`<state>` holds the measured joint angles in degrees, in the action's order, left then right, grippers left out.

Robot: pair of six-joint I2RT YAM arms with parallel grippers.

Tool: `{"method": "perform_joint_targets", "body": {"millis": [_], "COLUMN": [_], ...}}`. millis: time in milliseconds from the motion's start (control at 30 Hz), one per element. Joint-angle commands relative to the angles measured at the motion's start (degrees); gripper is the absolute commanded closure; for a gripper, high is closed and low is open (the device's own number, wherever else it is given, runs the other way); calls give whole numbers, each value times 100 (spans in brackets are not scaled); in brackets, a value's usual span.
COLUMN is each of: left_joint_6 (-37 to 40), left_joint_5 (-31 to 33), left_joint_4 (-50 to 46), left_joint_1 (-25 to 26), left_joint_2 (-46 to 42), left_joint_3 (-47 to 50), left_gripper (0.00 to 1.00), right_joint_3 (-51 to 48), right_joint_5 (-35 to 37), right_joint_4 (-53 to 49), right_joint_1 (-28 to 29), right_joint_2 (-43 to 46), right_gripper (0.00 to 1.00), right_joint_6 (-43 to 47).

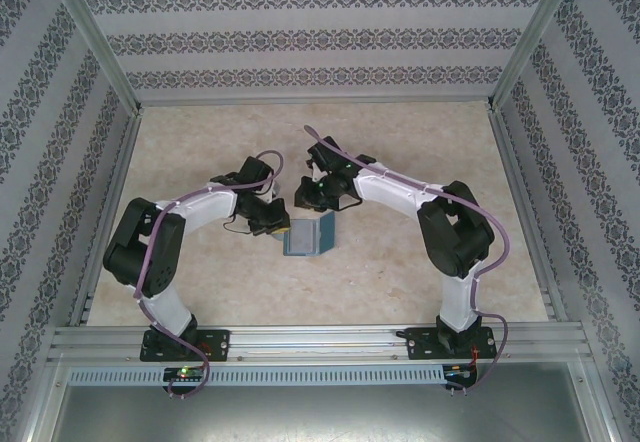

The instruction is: Take the credit cards out of the card holder

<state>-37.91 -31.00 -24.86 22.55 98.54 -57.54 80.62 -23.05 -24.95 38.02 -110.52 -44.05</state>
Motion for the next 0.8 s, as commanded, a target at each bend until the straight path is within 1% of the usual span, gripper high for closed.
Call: {"method": "perform_joint_targets", "body": {"millis": [0,133,467,767], "left_joint_6": [117,97,38,102], "left_joint_5": [170,153,199,197], "left_joint_4": [-30,80,201,149], "left_joint_1": [43,31,23,6], "left_joint_2": [55,161,244,271], "left_joint_3": [183,266,416,409], "left_gripper": [92,92,93,93], "right_joint_3": [-105,-91,-19,-90], "right_joint_5": [-118,-245,-417,-561], "right_joint_4": [113,156,120,101], "right_joint_1": [88,168,251,411], "right_joint_2": [20,-113,-482,-659], "right_gripper": [81,82,88,88], "right_joint_6": [-241,-308,-366,-420]}}
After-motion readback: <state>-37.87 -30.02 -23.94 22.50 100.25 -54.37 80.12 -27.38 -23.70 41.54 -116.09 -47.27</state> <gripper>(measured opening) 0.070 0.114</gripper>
